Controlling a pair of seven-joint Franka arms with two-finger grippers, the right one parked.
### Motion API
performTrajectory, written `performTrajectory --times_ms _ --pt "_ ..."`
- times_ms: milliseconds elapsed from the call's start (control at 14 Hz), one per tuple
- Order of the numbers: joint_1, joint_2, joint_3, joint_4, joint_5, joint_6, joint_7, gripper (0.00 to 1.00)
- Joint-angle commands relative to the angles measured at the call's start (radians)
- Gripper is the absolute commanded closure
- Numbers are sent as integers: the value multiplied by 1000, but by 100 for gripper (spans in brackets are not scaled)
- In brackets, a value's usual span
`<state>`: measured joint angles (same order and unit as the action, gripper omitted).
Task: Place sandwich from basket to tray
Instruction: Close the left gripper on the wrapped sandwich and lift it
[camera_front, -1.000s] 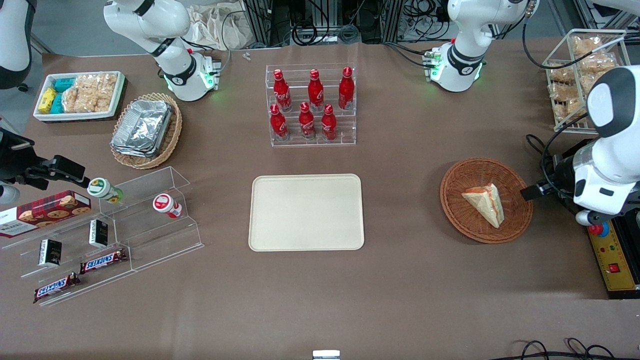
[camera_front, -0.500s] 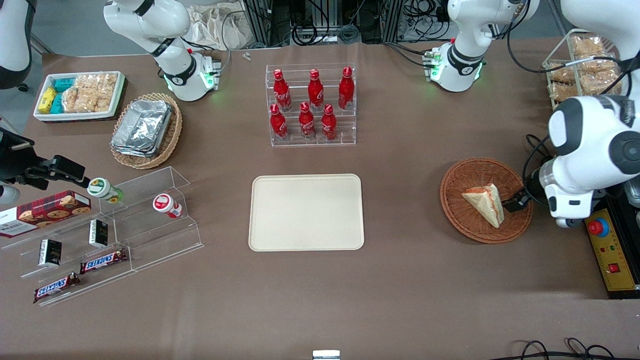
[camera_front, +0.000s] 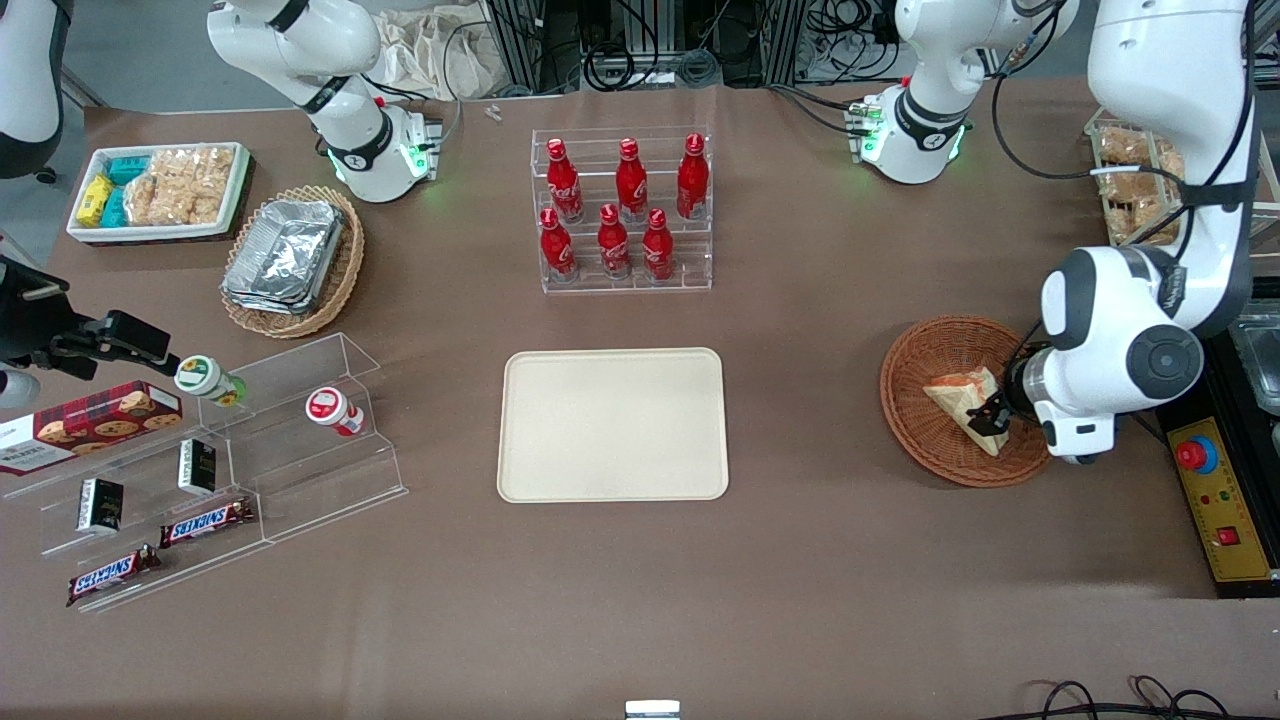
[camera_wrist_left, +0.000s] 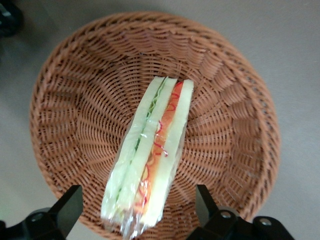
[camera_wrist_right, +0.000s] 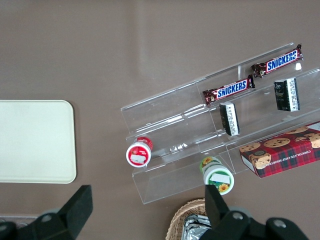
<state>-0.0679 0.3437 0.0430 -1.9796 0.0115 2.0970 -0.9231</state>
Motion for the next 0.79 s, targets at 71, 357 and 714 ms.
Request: performTrajectory --times_ms 71,357,714 --pt "-9 -17 9 -99 21 93 -34 0" --pt "-3 -14 9 -136 21 152 -34 8" --pt "-4 -12 9 -114 19 155 -88 100"
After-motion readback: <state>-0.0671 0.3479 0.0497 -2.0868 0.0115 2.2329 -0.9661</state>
